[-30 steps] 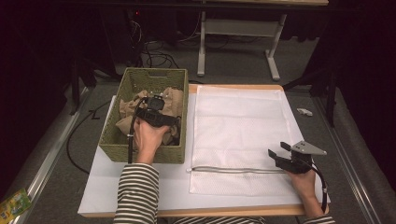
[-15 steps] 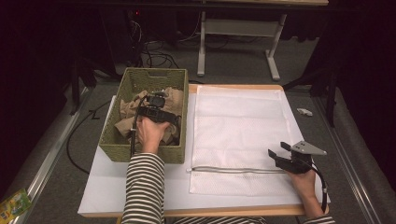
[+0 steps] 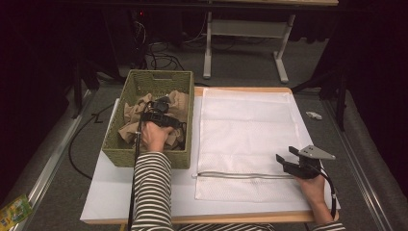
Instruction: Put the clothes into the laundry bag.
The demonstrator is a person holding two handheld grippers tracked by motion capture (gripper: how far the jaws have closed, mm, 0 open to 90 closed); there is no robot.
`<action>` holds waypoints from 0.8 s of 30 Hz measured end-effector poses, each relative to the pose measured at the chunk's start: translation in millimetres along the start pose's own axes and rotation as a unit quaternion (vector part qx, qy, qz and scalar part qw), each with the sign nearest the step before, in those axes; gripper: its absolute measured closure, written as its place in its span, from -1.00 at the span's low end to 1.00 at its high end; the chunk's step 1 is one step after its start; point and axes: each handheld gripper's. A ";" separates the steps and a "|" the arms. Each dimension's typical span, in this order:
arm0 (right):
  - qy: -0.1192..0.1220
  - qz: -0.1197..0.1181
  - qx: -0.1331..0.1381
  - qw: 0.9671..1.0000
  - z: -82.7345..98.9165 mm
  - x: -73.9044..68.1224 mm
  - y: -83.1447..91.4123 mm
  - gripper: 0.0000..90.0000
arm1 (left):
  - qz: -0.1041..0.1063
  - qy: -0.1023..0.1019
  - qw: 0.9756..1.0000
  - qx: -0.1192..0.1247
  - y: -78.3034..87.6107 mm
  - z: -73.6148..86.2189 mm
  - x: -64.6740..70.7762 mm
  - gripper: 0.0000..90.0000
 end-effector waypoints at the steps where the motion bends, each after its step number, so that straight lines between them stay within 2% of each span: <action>1: 0.001 0.000 0.000 1.000 0.0 0.0 0.0 -0.23 | 0.001 0.003 1.000 -0.005 -2.1 0.3 -0.2 -1.00; 6: 0.002 0.003 -0.003 1.000 -0.1 -0.7 -0.4 -0.23 | 0.013 0.012 1.000 -0.016 -7.1 1.9 -2.1 -0.99; 11: 0.003 0.005 -0.003 1.000 0.0 -1.1 -0.5 -0.23 | 0.014 0.022 0.999 -0.029 -12.7 4.5 -1.1 -0.93; 18: 0.004 0.004 -0.004 1.000 0.0 -1.3 -1.0 -0.23 | 0.029 0.019 0.998 -0.047 -13.6 5.1 -1.0 -0.60; 24: 0.007 0.006 -0.008 1.000 -0.3 -1.9 -1.5 -0.23 | 0.031 0.019 0.998 -0.058 -6.7 3.5 -1.0 -0.14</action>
Point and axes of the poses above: each handheld gripper's, and its own axes: y roughly backward along the jaws, z roughly out of its underside, x roughly to its right, and after that the axes turned 10 degrees about -y, right-handed
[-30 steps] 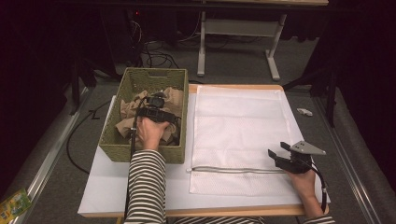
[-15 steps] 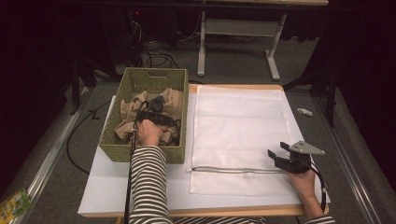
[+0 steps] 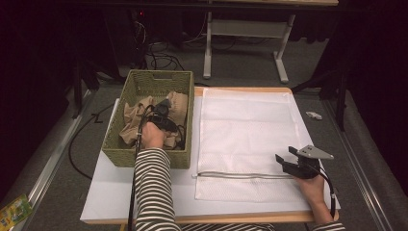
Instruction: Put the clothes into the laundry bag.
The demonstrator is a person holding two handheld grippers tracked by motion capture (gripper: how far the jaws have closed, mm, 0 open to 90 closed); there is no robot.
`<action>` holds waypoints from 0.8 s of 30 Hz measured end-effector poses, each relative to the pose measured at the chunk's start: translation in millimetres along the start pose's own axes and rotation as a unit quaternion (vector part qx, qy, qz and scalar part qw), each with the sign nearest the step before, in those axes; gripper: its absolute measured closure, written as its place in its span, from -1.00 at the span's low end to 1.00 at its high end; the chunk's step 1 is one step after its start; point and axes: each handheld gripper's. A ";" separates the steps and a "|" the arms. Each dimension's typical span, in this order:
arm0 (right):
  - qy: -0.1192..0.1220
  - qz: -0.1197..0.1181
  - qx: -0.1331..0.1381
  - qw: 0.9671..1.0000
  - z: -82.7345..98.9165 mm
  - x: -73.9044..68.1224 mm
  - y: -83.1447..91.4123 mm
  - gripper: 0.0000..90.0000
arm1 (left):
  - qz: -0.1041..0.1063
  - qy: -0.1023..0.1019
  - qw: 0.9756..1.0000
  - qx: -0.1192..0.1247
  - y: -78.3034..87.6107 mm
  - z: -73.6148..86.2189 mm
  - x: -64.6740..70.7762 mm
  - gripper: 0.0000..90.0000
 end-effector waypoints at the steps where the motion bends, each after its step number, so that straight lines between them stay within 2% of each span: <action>1: 0.000 0.001 -0.001 1.000 0.0 -0.2 -0.2 -0.23 | 0.004 0.006 1.000 0.002 0.8 0.2 -0.9 -0.06; 5: 0.002 0.001 -0.001 1.000 0.0 -0.6 -0.6 -0.23 | 0.016 0.023 1.000 -0.002 4.4 -0.8 -5.4 0.25; 9: 0.001 0.000 -0.001 1.000 -0.1 0.1 -0.3 -0.23 | 0.019 0.018 1.000 -0.005 8.3 -2.9 -5.0 0.48; 11: -0.001 0.000 -0.001 1.000 -0.1 0.1 0.0 -0.23 | 0.016 0.017 1.000 0.002 13.0 -3.2 -4.9 0.56; 14: -0.002 0.001 -0.001 1.000 -0.1 0.0 -0.1 -0.23 | 0.005 0.014 1.000 0.021 20.7 -2.3 -3.3 0.62; 15: 0.001 0.000 0.000 1.000 -0.1 0.3 -0.2 -0.23 | 0.006 0.015 0.999 0.039 29.2 -0.5 -4.5 0.64; 17: 0.000 0.001 0.000 1.000 -0.1 0.2 0.0 -0.23 | 0.006 0.017 0.999 0.048 33.5 0.6 -5.0 0.65; 18: 0.000 0.000 0.000 1.000 -0.1 0.2 0.1 -0.23 | 0.012 0.015 0.998 0.066 41.3 2.5 -6.3 0.66; 20: 0.001 0.000 0.002 1.000 -0.1 0.4 0.0 -0.23 | 0.028 0.008 0.996 0.084 49.3 4.9 -6.7 0.66; 21: 0.002 0.000 0.002 1.000 0.0 0.4 0.0 -0.23 | 0.029 0.004 0.995 0.096 53.5 6.3 -6.4 0.66; 22: 0.002 0.000 0.002 1.000 0.0 0.4 0.0 -0.23 | 0.029 0.004 0.995 0.096 53.5 6.3 -6.4 0.66; 23: 0.003 -0.001 0.002 1.000 -0.1 0.4 -0.1 -0.23 | 0.027 -0.002 0.993 0.116 60.6 9.1 -6.7 0.66; 24: 0.003 -0.001 0.002 1.000 -0.1 0.4 -0.1 -0.23 | 0.027 -0.002 0.993 0.116 60.6 9.1 -6.7 0.66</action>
Point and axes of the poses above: each handheld gripper's, and its own axes: y roughly backward along the jaws, z roughly out of its underside, x roughly to its right, and after that the axes turned 10 degrees about -y, right-handed
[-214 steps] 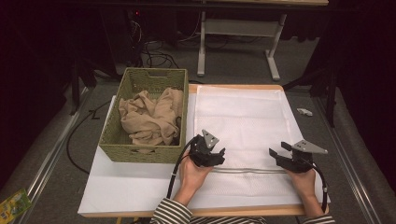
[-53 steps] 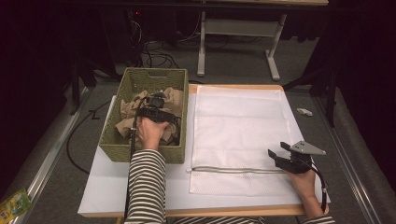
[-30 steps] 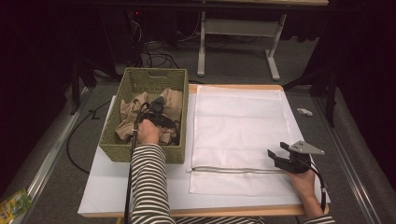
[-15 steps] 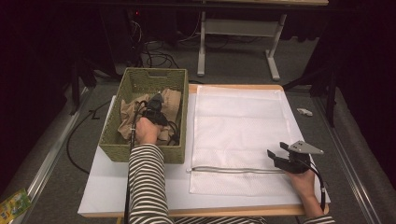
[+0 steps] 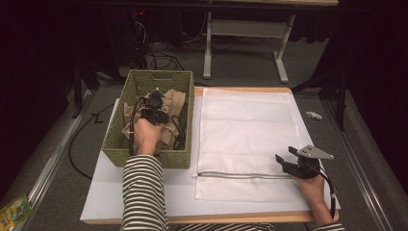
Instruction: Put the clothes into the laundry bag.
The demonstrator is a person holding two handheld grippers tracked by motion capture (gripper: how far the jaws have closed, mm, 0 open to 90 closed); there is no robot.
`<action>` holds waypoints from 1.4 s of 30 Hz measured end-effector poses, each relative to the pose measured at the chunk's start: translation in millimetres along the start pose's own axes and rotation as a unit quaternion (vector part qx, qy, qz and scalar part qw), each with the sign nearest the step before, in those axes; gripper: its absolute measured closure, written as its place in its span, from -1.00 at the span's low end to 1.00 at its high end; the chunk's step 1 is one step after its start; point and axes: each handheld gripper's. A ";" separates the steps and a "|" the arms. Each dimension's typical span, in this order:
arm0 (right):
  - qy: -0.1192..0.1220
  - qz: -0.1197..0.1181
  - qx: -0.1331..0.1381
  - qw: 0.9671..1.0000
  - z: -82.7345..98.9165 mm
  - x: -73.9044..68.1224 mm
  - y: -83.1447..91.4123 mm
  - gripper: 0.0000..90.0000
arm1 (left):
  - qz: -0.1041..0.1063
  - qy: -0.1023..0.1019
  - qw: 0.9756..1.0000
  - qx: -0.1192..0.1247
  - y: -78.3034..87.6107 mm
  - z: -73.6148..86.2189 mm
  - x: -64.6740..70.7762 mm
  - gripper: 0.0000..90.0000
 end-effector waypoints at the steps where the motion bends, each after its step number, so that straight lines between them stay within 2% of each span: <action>1: 0.000 0.000 0.000 1.000 0.0 0.0 0.0 -0.23 | 0.001 0.000 1.000 0.017 7.2 0.7 -0.3 0.66; 6: -0.005 -0.001 0.002 1.000 0.4 -0.3 0.5 -0.24 | 0.004 -0.005 0.998 0.064 24.3 3.8 2.8 0.67; 9: -0.002 -0.001 0.002 1.000 0.3 0.0 0.3 -0.24 | 0.006 -0.010 0.997 0.075 29.3 4.6 4.5 0.67; 11: -0.005 -0.001 0.002 1.000 0.4 -0.3 0.6 -0.24 | 0.004 -0.025 0.995 0.093 37.8 6.5 8.4 0.67; 14: -0.005 0.000 0.003 1.000 0.4 -0.3 0.5 -0.24 | 0.009 -0.032 0.993 0.112 47.4 7.6 11.7 0.67; 15: -0.005 0.000 0.003 1.000 0.4 -0.3 0.5 -0.24 | 0.009 -0.032 0.993 0.112 47.4 7.6 11.7 0.67; 16: -0.002 0.001 0.000 1.000 0.1 -0.4 0.2 -0.23 | 0.009 -0.037 0.992 0.123 52.5 8.1 13.9 0.67; 17: -0.002 0.001 0.000 1.000 0.1 -0.4 0.2 -0.23 | 0.009 -0.037 0.992 0.123 52.5 8.1 13.9 0.67; 18: -0.002 0.001 0.000 1.000 0.2 -0.7 0.0 -0.23 | 0.011 -0.040 0.990 0.137 58.5 8.5 15.8 0.67; 19: -0.002 0.001 0.000 1.000 0.2 -0.7 0.0 -0.23 | 0.011 -0.040 0.990 0.137 58.5 8.5 15.8 0.68; 20: -0.002 0.002 0.000 1.000 0.2 -0.7 0.0 -0.23 | 0.011 -0.045 0.988 0.149 64.5 8.7 17.1 0.68; 21: -0.002 0.002 0.000 1.000 0.2 -0.7 0.0 -0.23 | 0.011 -0.045 0.988 0.149 64.5 8.7 17.1 0.68; 22: -0.002 0.001 0.000 1.000 0.2 -0.7 0.0 -0.23 | 0.010 -0.050 0.986 0.159 70.2 9.1 18.5 0.68; 23: -0.002 0.001 0.000 1.000 0.2 -0.7 0.0 -0.23 | 0.010 -0.050 0.986 0.159 70.2 9.1 18.5 0.68; 24: -0.002 0.001 0.000 1.000 0.2 -0.7 0.1 -0.24 | 0.011 -0.049 0.984 0.171 75.4 9.9 20.0 0.68; 25: -0.002 0.001 0.000 1.000 0.2 -0.6 0.0 -0.24 | 0.014 -0.049 0.983 0.176 77.8 10.3 20.7 0.68; 26: -0.002 0.001 0.000 1.000 0.2 -0.6 0.0 -0.24 | 0.014 -0.049 0.983 0.176 77.8 10.3 20.7 0.68; 27: -0.001 0.001 -0.001 1.000 0.1 -0.6 -0.1 -0.23 | 0.016 -0.052 0.982 0.183 82.2 10.0 23.1 0.68; 28: -0.001 0.001 -0.001 1.000 0.1 -0.6 -0.1 -0.23 | 0.016 -0.052 0.982 0.183 82.2 10.0 23.1 0.68; 31: -0.003 0.002 -0.001 1.000 0.2 -0.8 0.3 -0.24 | 0.010 -0.063 0.978 0.198 90.5 6.9 28.7 0.68; 33: -0.001 0.002 0.001 1.000 0.2 -0.3 0.2 -0.24 | 0.006 -0.066 0.974 0.215 99.1 4.2 32.4 0.68; 34: -0.001 0.002 0.001 1.000 0.2 -0.3 0.2 -0.24 | 0.006 -0.066 0.974 0.215 99.1 4.2 32.4 0.68; 35: -0.001 0.001 0.001 1.000 0.2 -0.2 0.2 -0.24 | 0.005 -0.068 0.972 0.223 104.8 3.4 34.2 0.68; 39: -0.002 0.000 0.001 1.000 0.2 -0.3 0.4 -0.24 | 0.008 -0.079 0.969 0.236 119.3 3.0 39.8 0.68; 42: -0.001 -0.001 0.001 1.000 0.2 -0.1 0.3 -0.24 | 0.017 -0.076 0.965 0.251 126.7 2.0 42.4 0.68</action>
Point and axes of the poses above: each handheld gripper's, and its own axes: y roughly backward along the jaws, z roughly out of its underside, x roughly to its right, and after that the axes turned 10 degrees about -y, right-handed
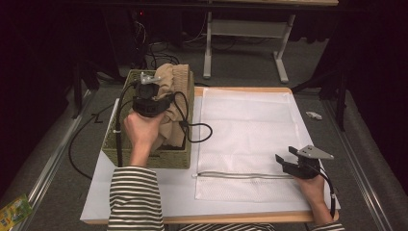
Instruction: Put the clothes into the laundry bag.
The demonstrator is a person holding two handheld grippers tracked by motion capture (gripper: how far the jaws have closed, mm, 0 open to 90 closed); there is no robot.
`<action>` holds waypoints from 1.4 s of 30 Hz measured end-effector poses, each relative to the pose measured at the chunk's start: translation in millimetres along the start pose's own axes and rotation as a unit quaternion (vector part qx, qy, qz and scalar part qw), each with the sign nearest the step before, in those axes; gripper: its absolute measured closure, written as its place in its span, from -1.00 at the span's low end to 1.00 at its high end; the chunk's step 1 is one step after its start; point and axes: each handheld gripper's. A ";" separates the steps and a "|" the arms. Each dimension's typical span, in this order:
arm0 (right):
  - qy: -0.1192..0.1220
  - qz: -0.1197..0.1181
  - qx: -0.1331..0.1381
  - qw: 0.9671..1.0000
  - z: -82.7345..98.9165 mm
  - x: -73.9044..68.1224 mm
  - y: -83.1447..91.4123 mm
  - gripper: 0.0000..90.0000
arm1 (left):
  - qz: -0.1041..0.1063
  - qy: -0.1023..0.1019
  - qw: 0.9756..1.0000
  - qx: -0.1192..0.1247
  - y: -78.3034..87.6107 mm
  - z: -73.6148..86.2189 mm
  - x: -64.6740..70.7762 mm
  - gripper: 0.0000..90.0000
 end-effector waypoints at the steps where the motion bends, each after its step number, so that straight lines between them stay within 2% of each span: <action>1: 0.000 0.000 0.000 1.000 0.0 0.0 0.1 -0.24 | 0.002 0.000 1.000 0.006 1.6 -1.8 1.4 0.68; 4: -0.004 0.001 0.002 1.000 0.2 0.0 0.4 -0.24 | 0.006 -0.007 1.000 0.015 4.9 -6.7 6.8 0.68; 5: -0.003 0.001 0.003 1.000 0.1 0.3 0.4 -0.24 | 0.007 -0.019 1.000 0.019 6.9 -11.1 12.4 0.68; 6: -0.002 0.000 0.003 1.000 0.1 0.5 0.5 -0.24 | 0.007 -0.019 1.000 0.019 6.9 -11.1 12.4 0.68; 8: -0.005 0.001 0.002 1.000 0.4 0.3 1.1 -0.24 | 0.013 -0.030 0.999 0.028 9.3 -19.4 21.5 0.68; 13: -0.003 -0.001 0.005 1.000 0.2 1.4 1.0 -0.24 | 0.025 -0.043 0.998 0.039 10.6 -31.3 34.4 0.68; 17: -0.003 -0.002 0.007 1.000 0.4 1.5 1.3 -0.24 | 0.037 -0.049 0.997 0.045 10.3 -38.6 41.1 0.68; 22: -0.006 -0.002 0.009 1.000 0.5 1.4 1.9 -0.23 | 0.043 -0.052 0.996 0.050 9.9 -44.8 46.3 0.68; 26: -0.017 -0.001 0.009 1.000 0.3 3.5 2.4 -0.21 | 0.053 -0.054 0.996 0.054 10.0 -49.2 52.4 0.68; 28: -0.018 0.000 0.009 1.000 0.3 3.3 2.4 -0.21 | 0.067 -0.060 0.994 0.058 9.8 -52.2 60.5 0.68; 29: -0.018 0.000 0.009 1.000 0.3 3.3 2.4 -0.21 | 0.067 -0.060 0.994 0.058 9.8 -52.2 60.5 0.68; 33: -0.028 0.007 0.019 0.999 0.8 4.4 4.0 -0.20 | 0.084 -0.070 0.992 0.066 7.3 -60.6 74.9 0.68; 35: -0.033 0.010 0.022 0.999 1.1 5.1 4.7 -0.19 | 0.087 -0.072 0.991 0.068 7.3 -61.9 76.9 0.68; 37: -0.044 0.019 0.033 0.998 1.6 7.9 6.2 -0.19 | 0.107 -0.070 0.989 0.076 6.3 -66.3 83.4 0.68; 41: -0.059 0.032 0.038 0.997 2.0 9.3 7.9 -0.18 | 0.115 -0.078 0.988 0.069 2.2 -70.1 90.4 0.68; 42: -0.066 0.039 0.043 0.996 2.4 11.0 9.1 -0.17 | 0.125 -0.082 0.987 0.065 -3.3 -71.4 96.4 0.68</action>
Point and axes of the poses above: each handheld gripper's, and its own axes: y roughly backward along the jaws, z roughly out of its underside, x roughly to its right, and after that the axes turned 10 degrees about -y, right-handed
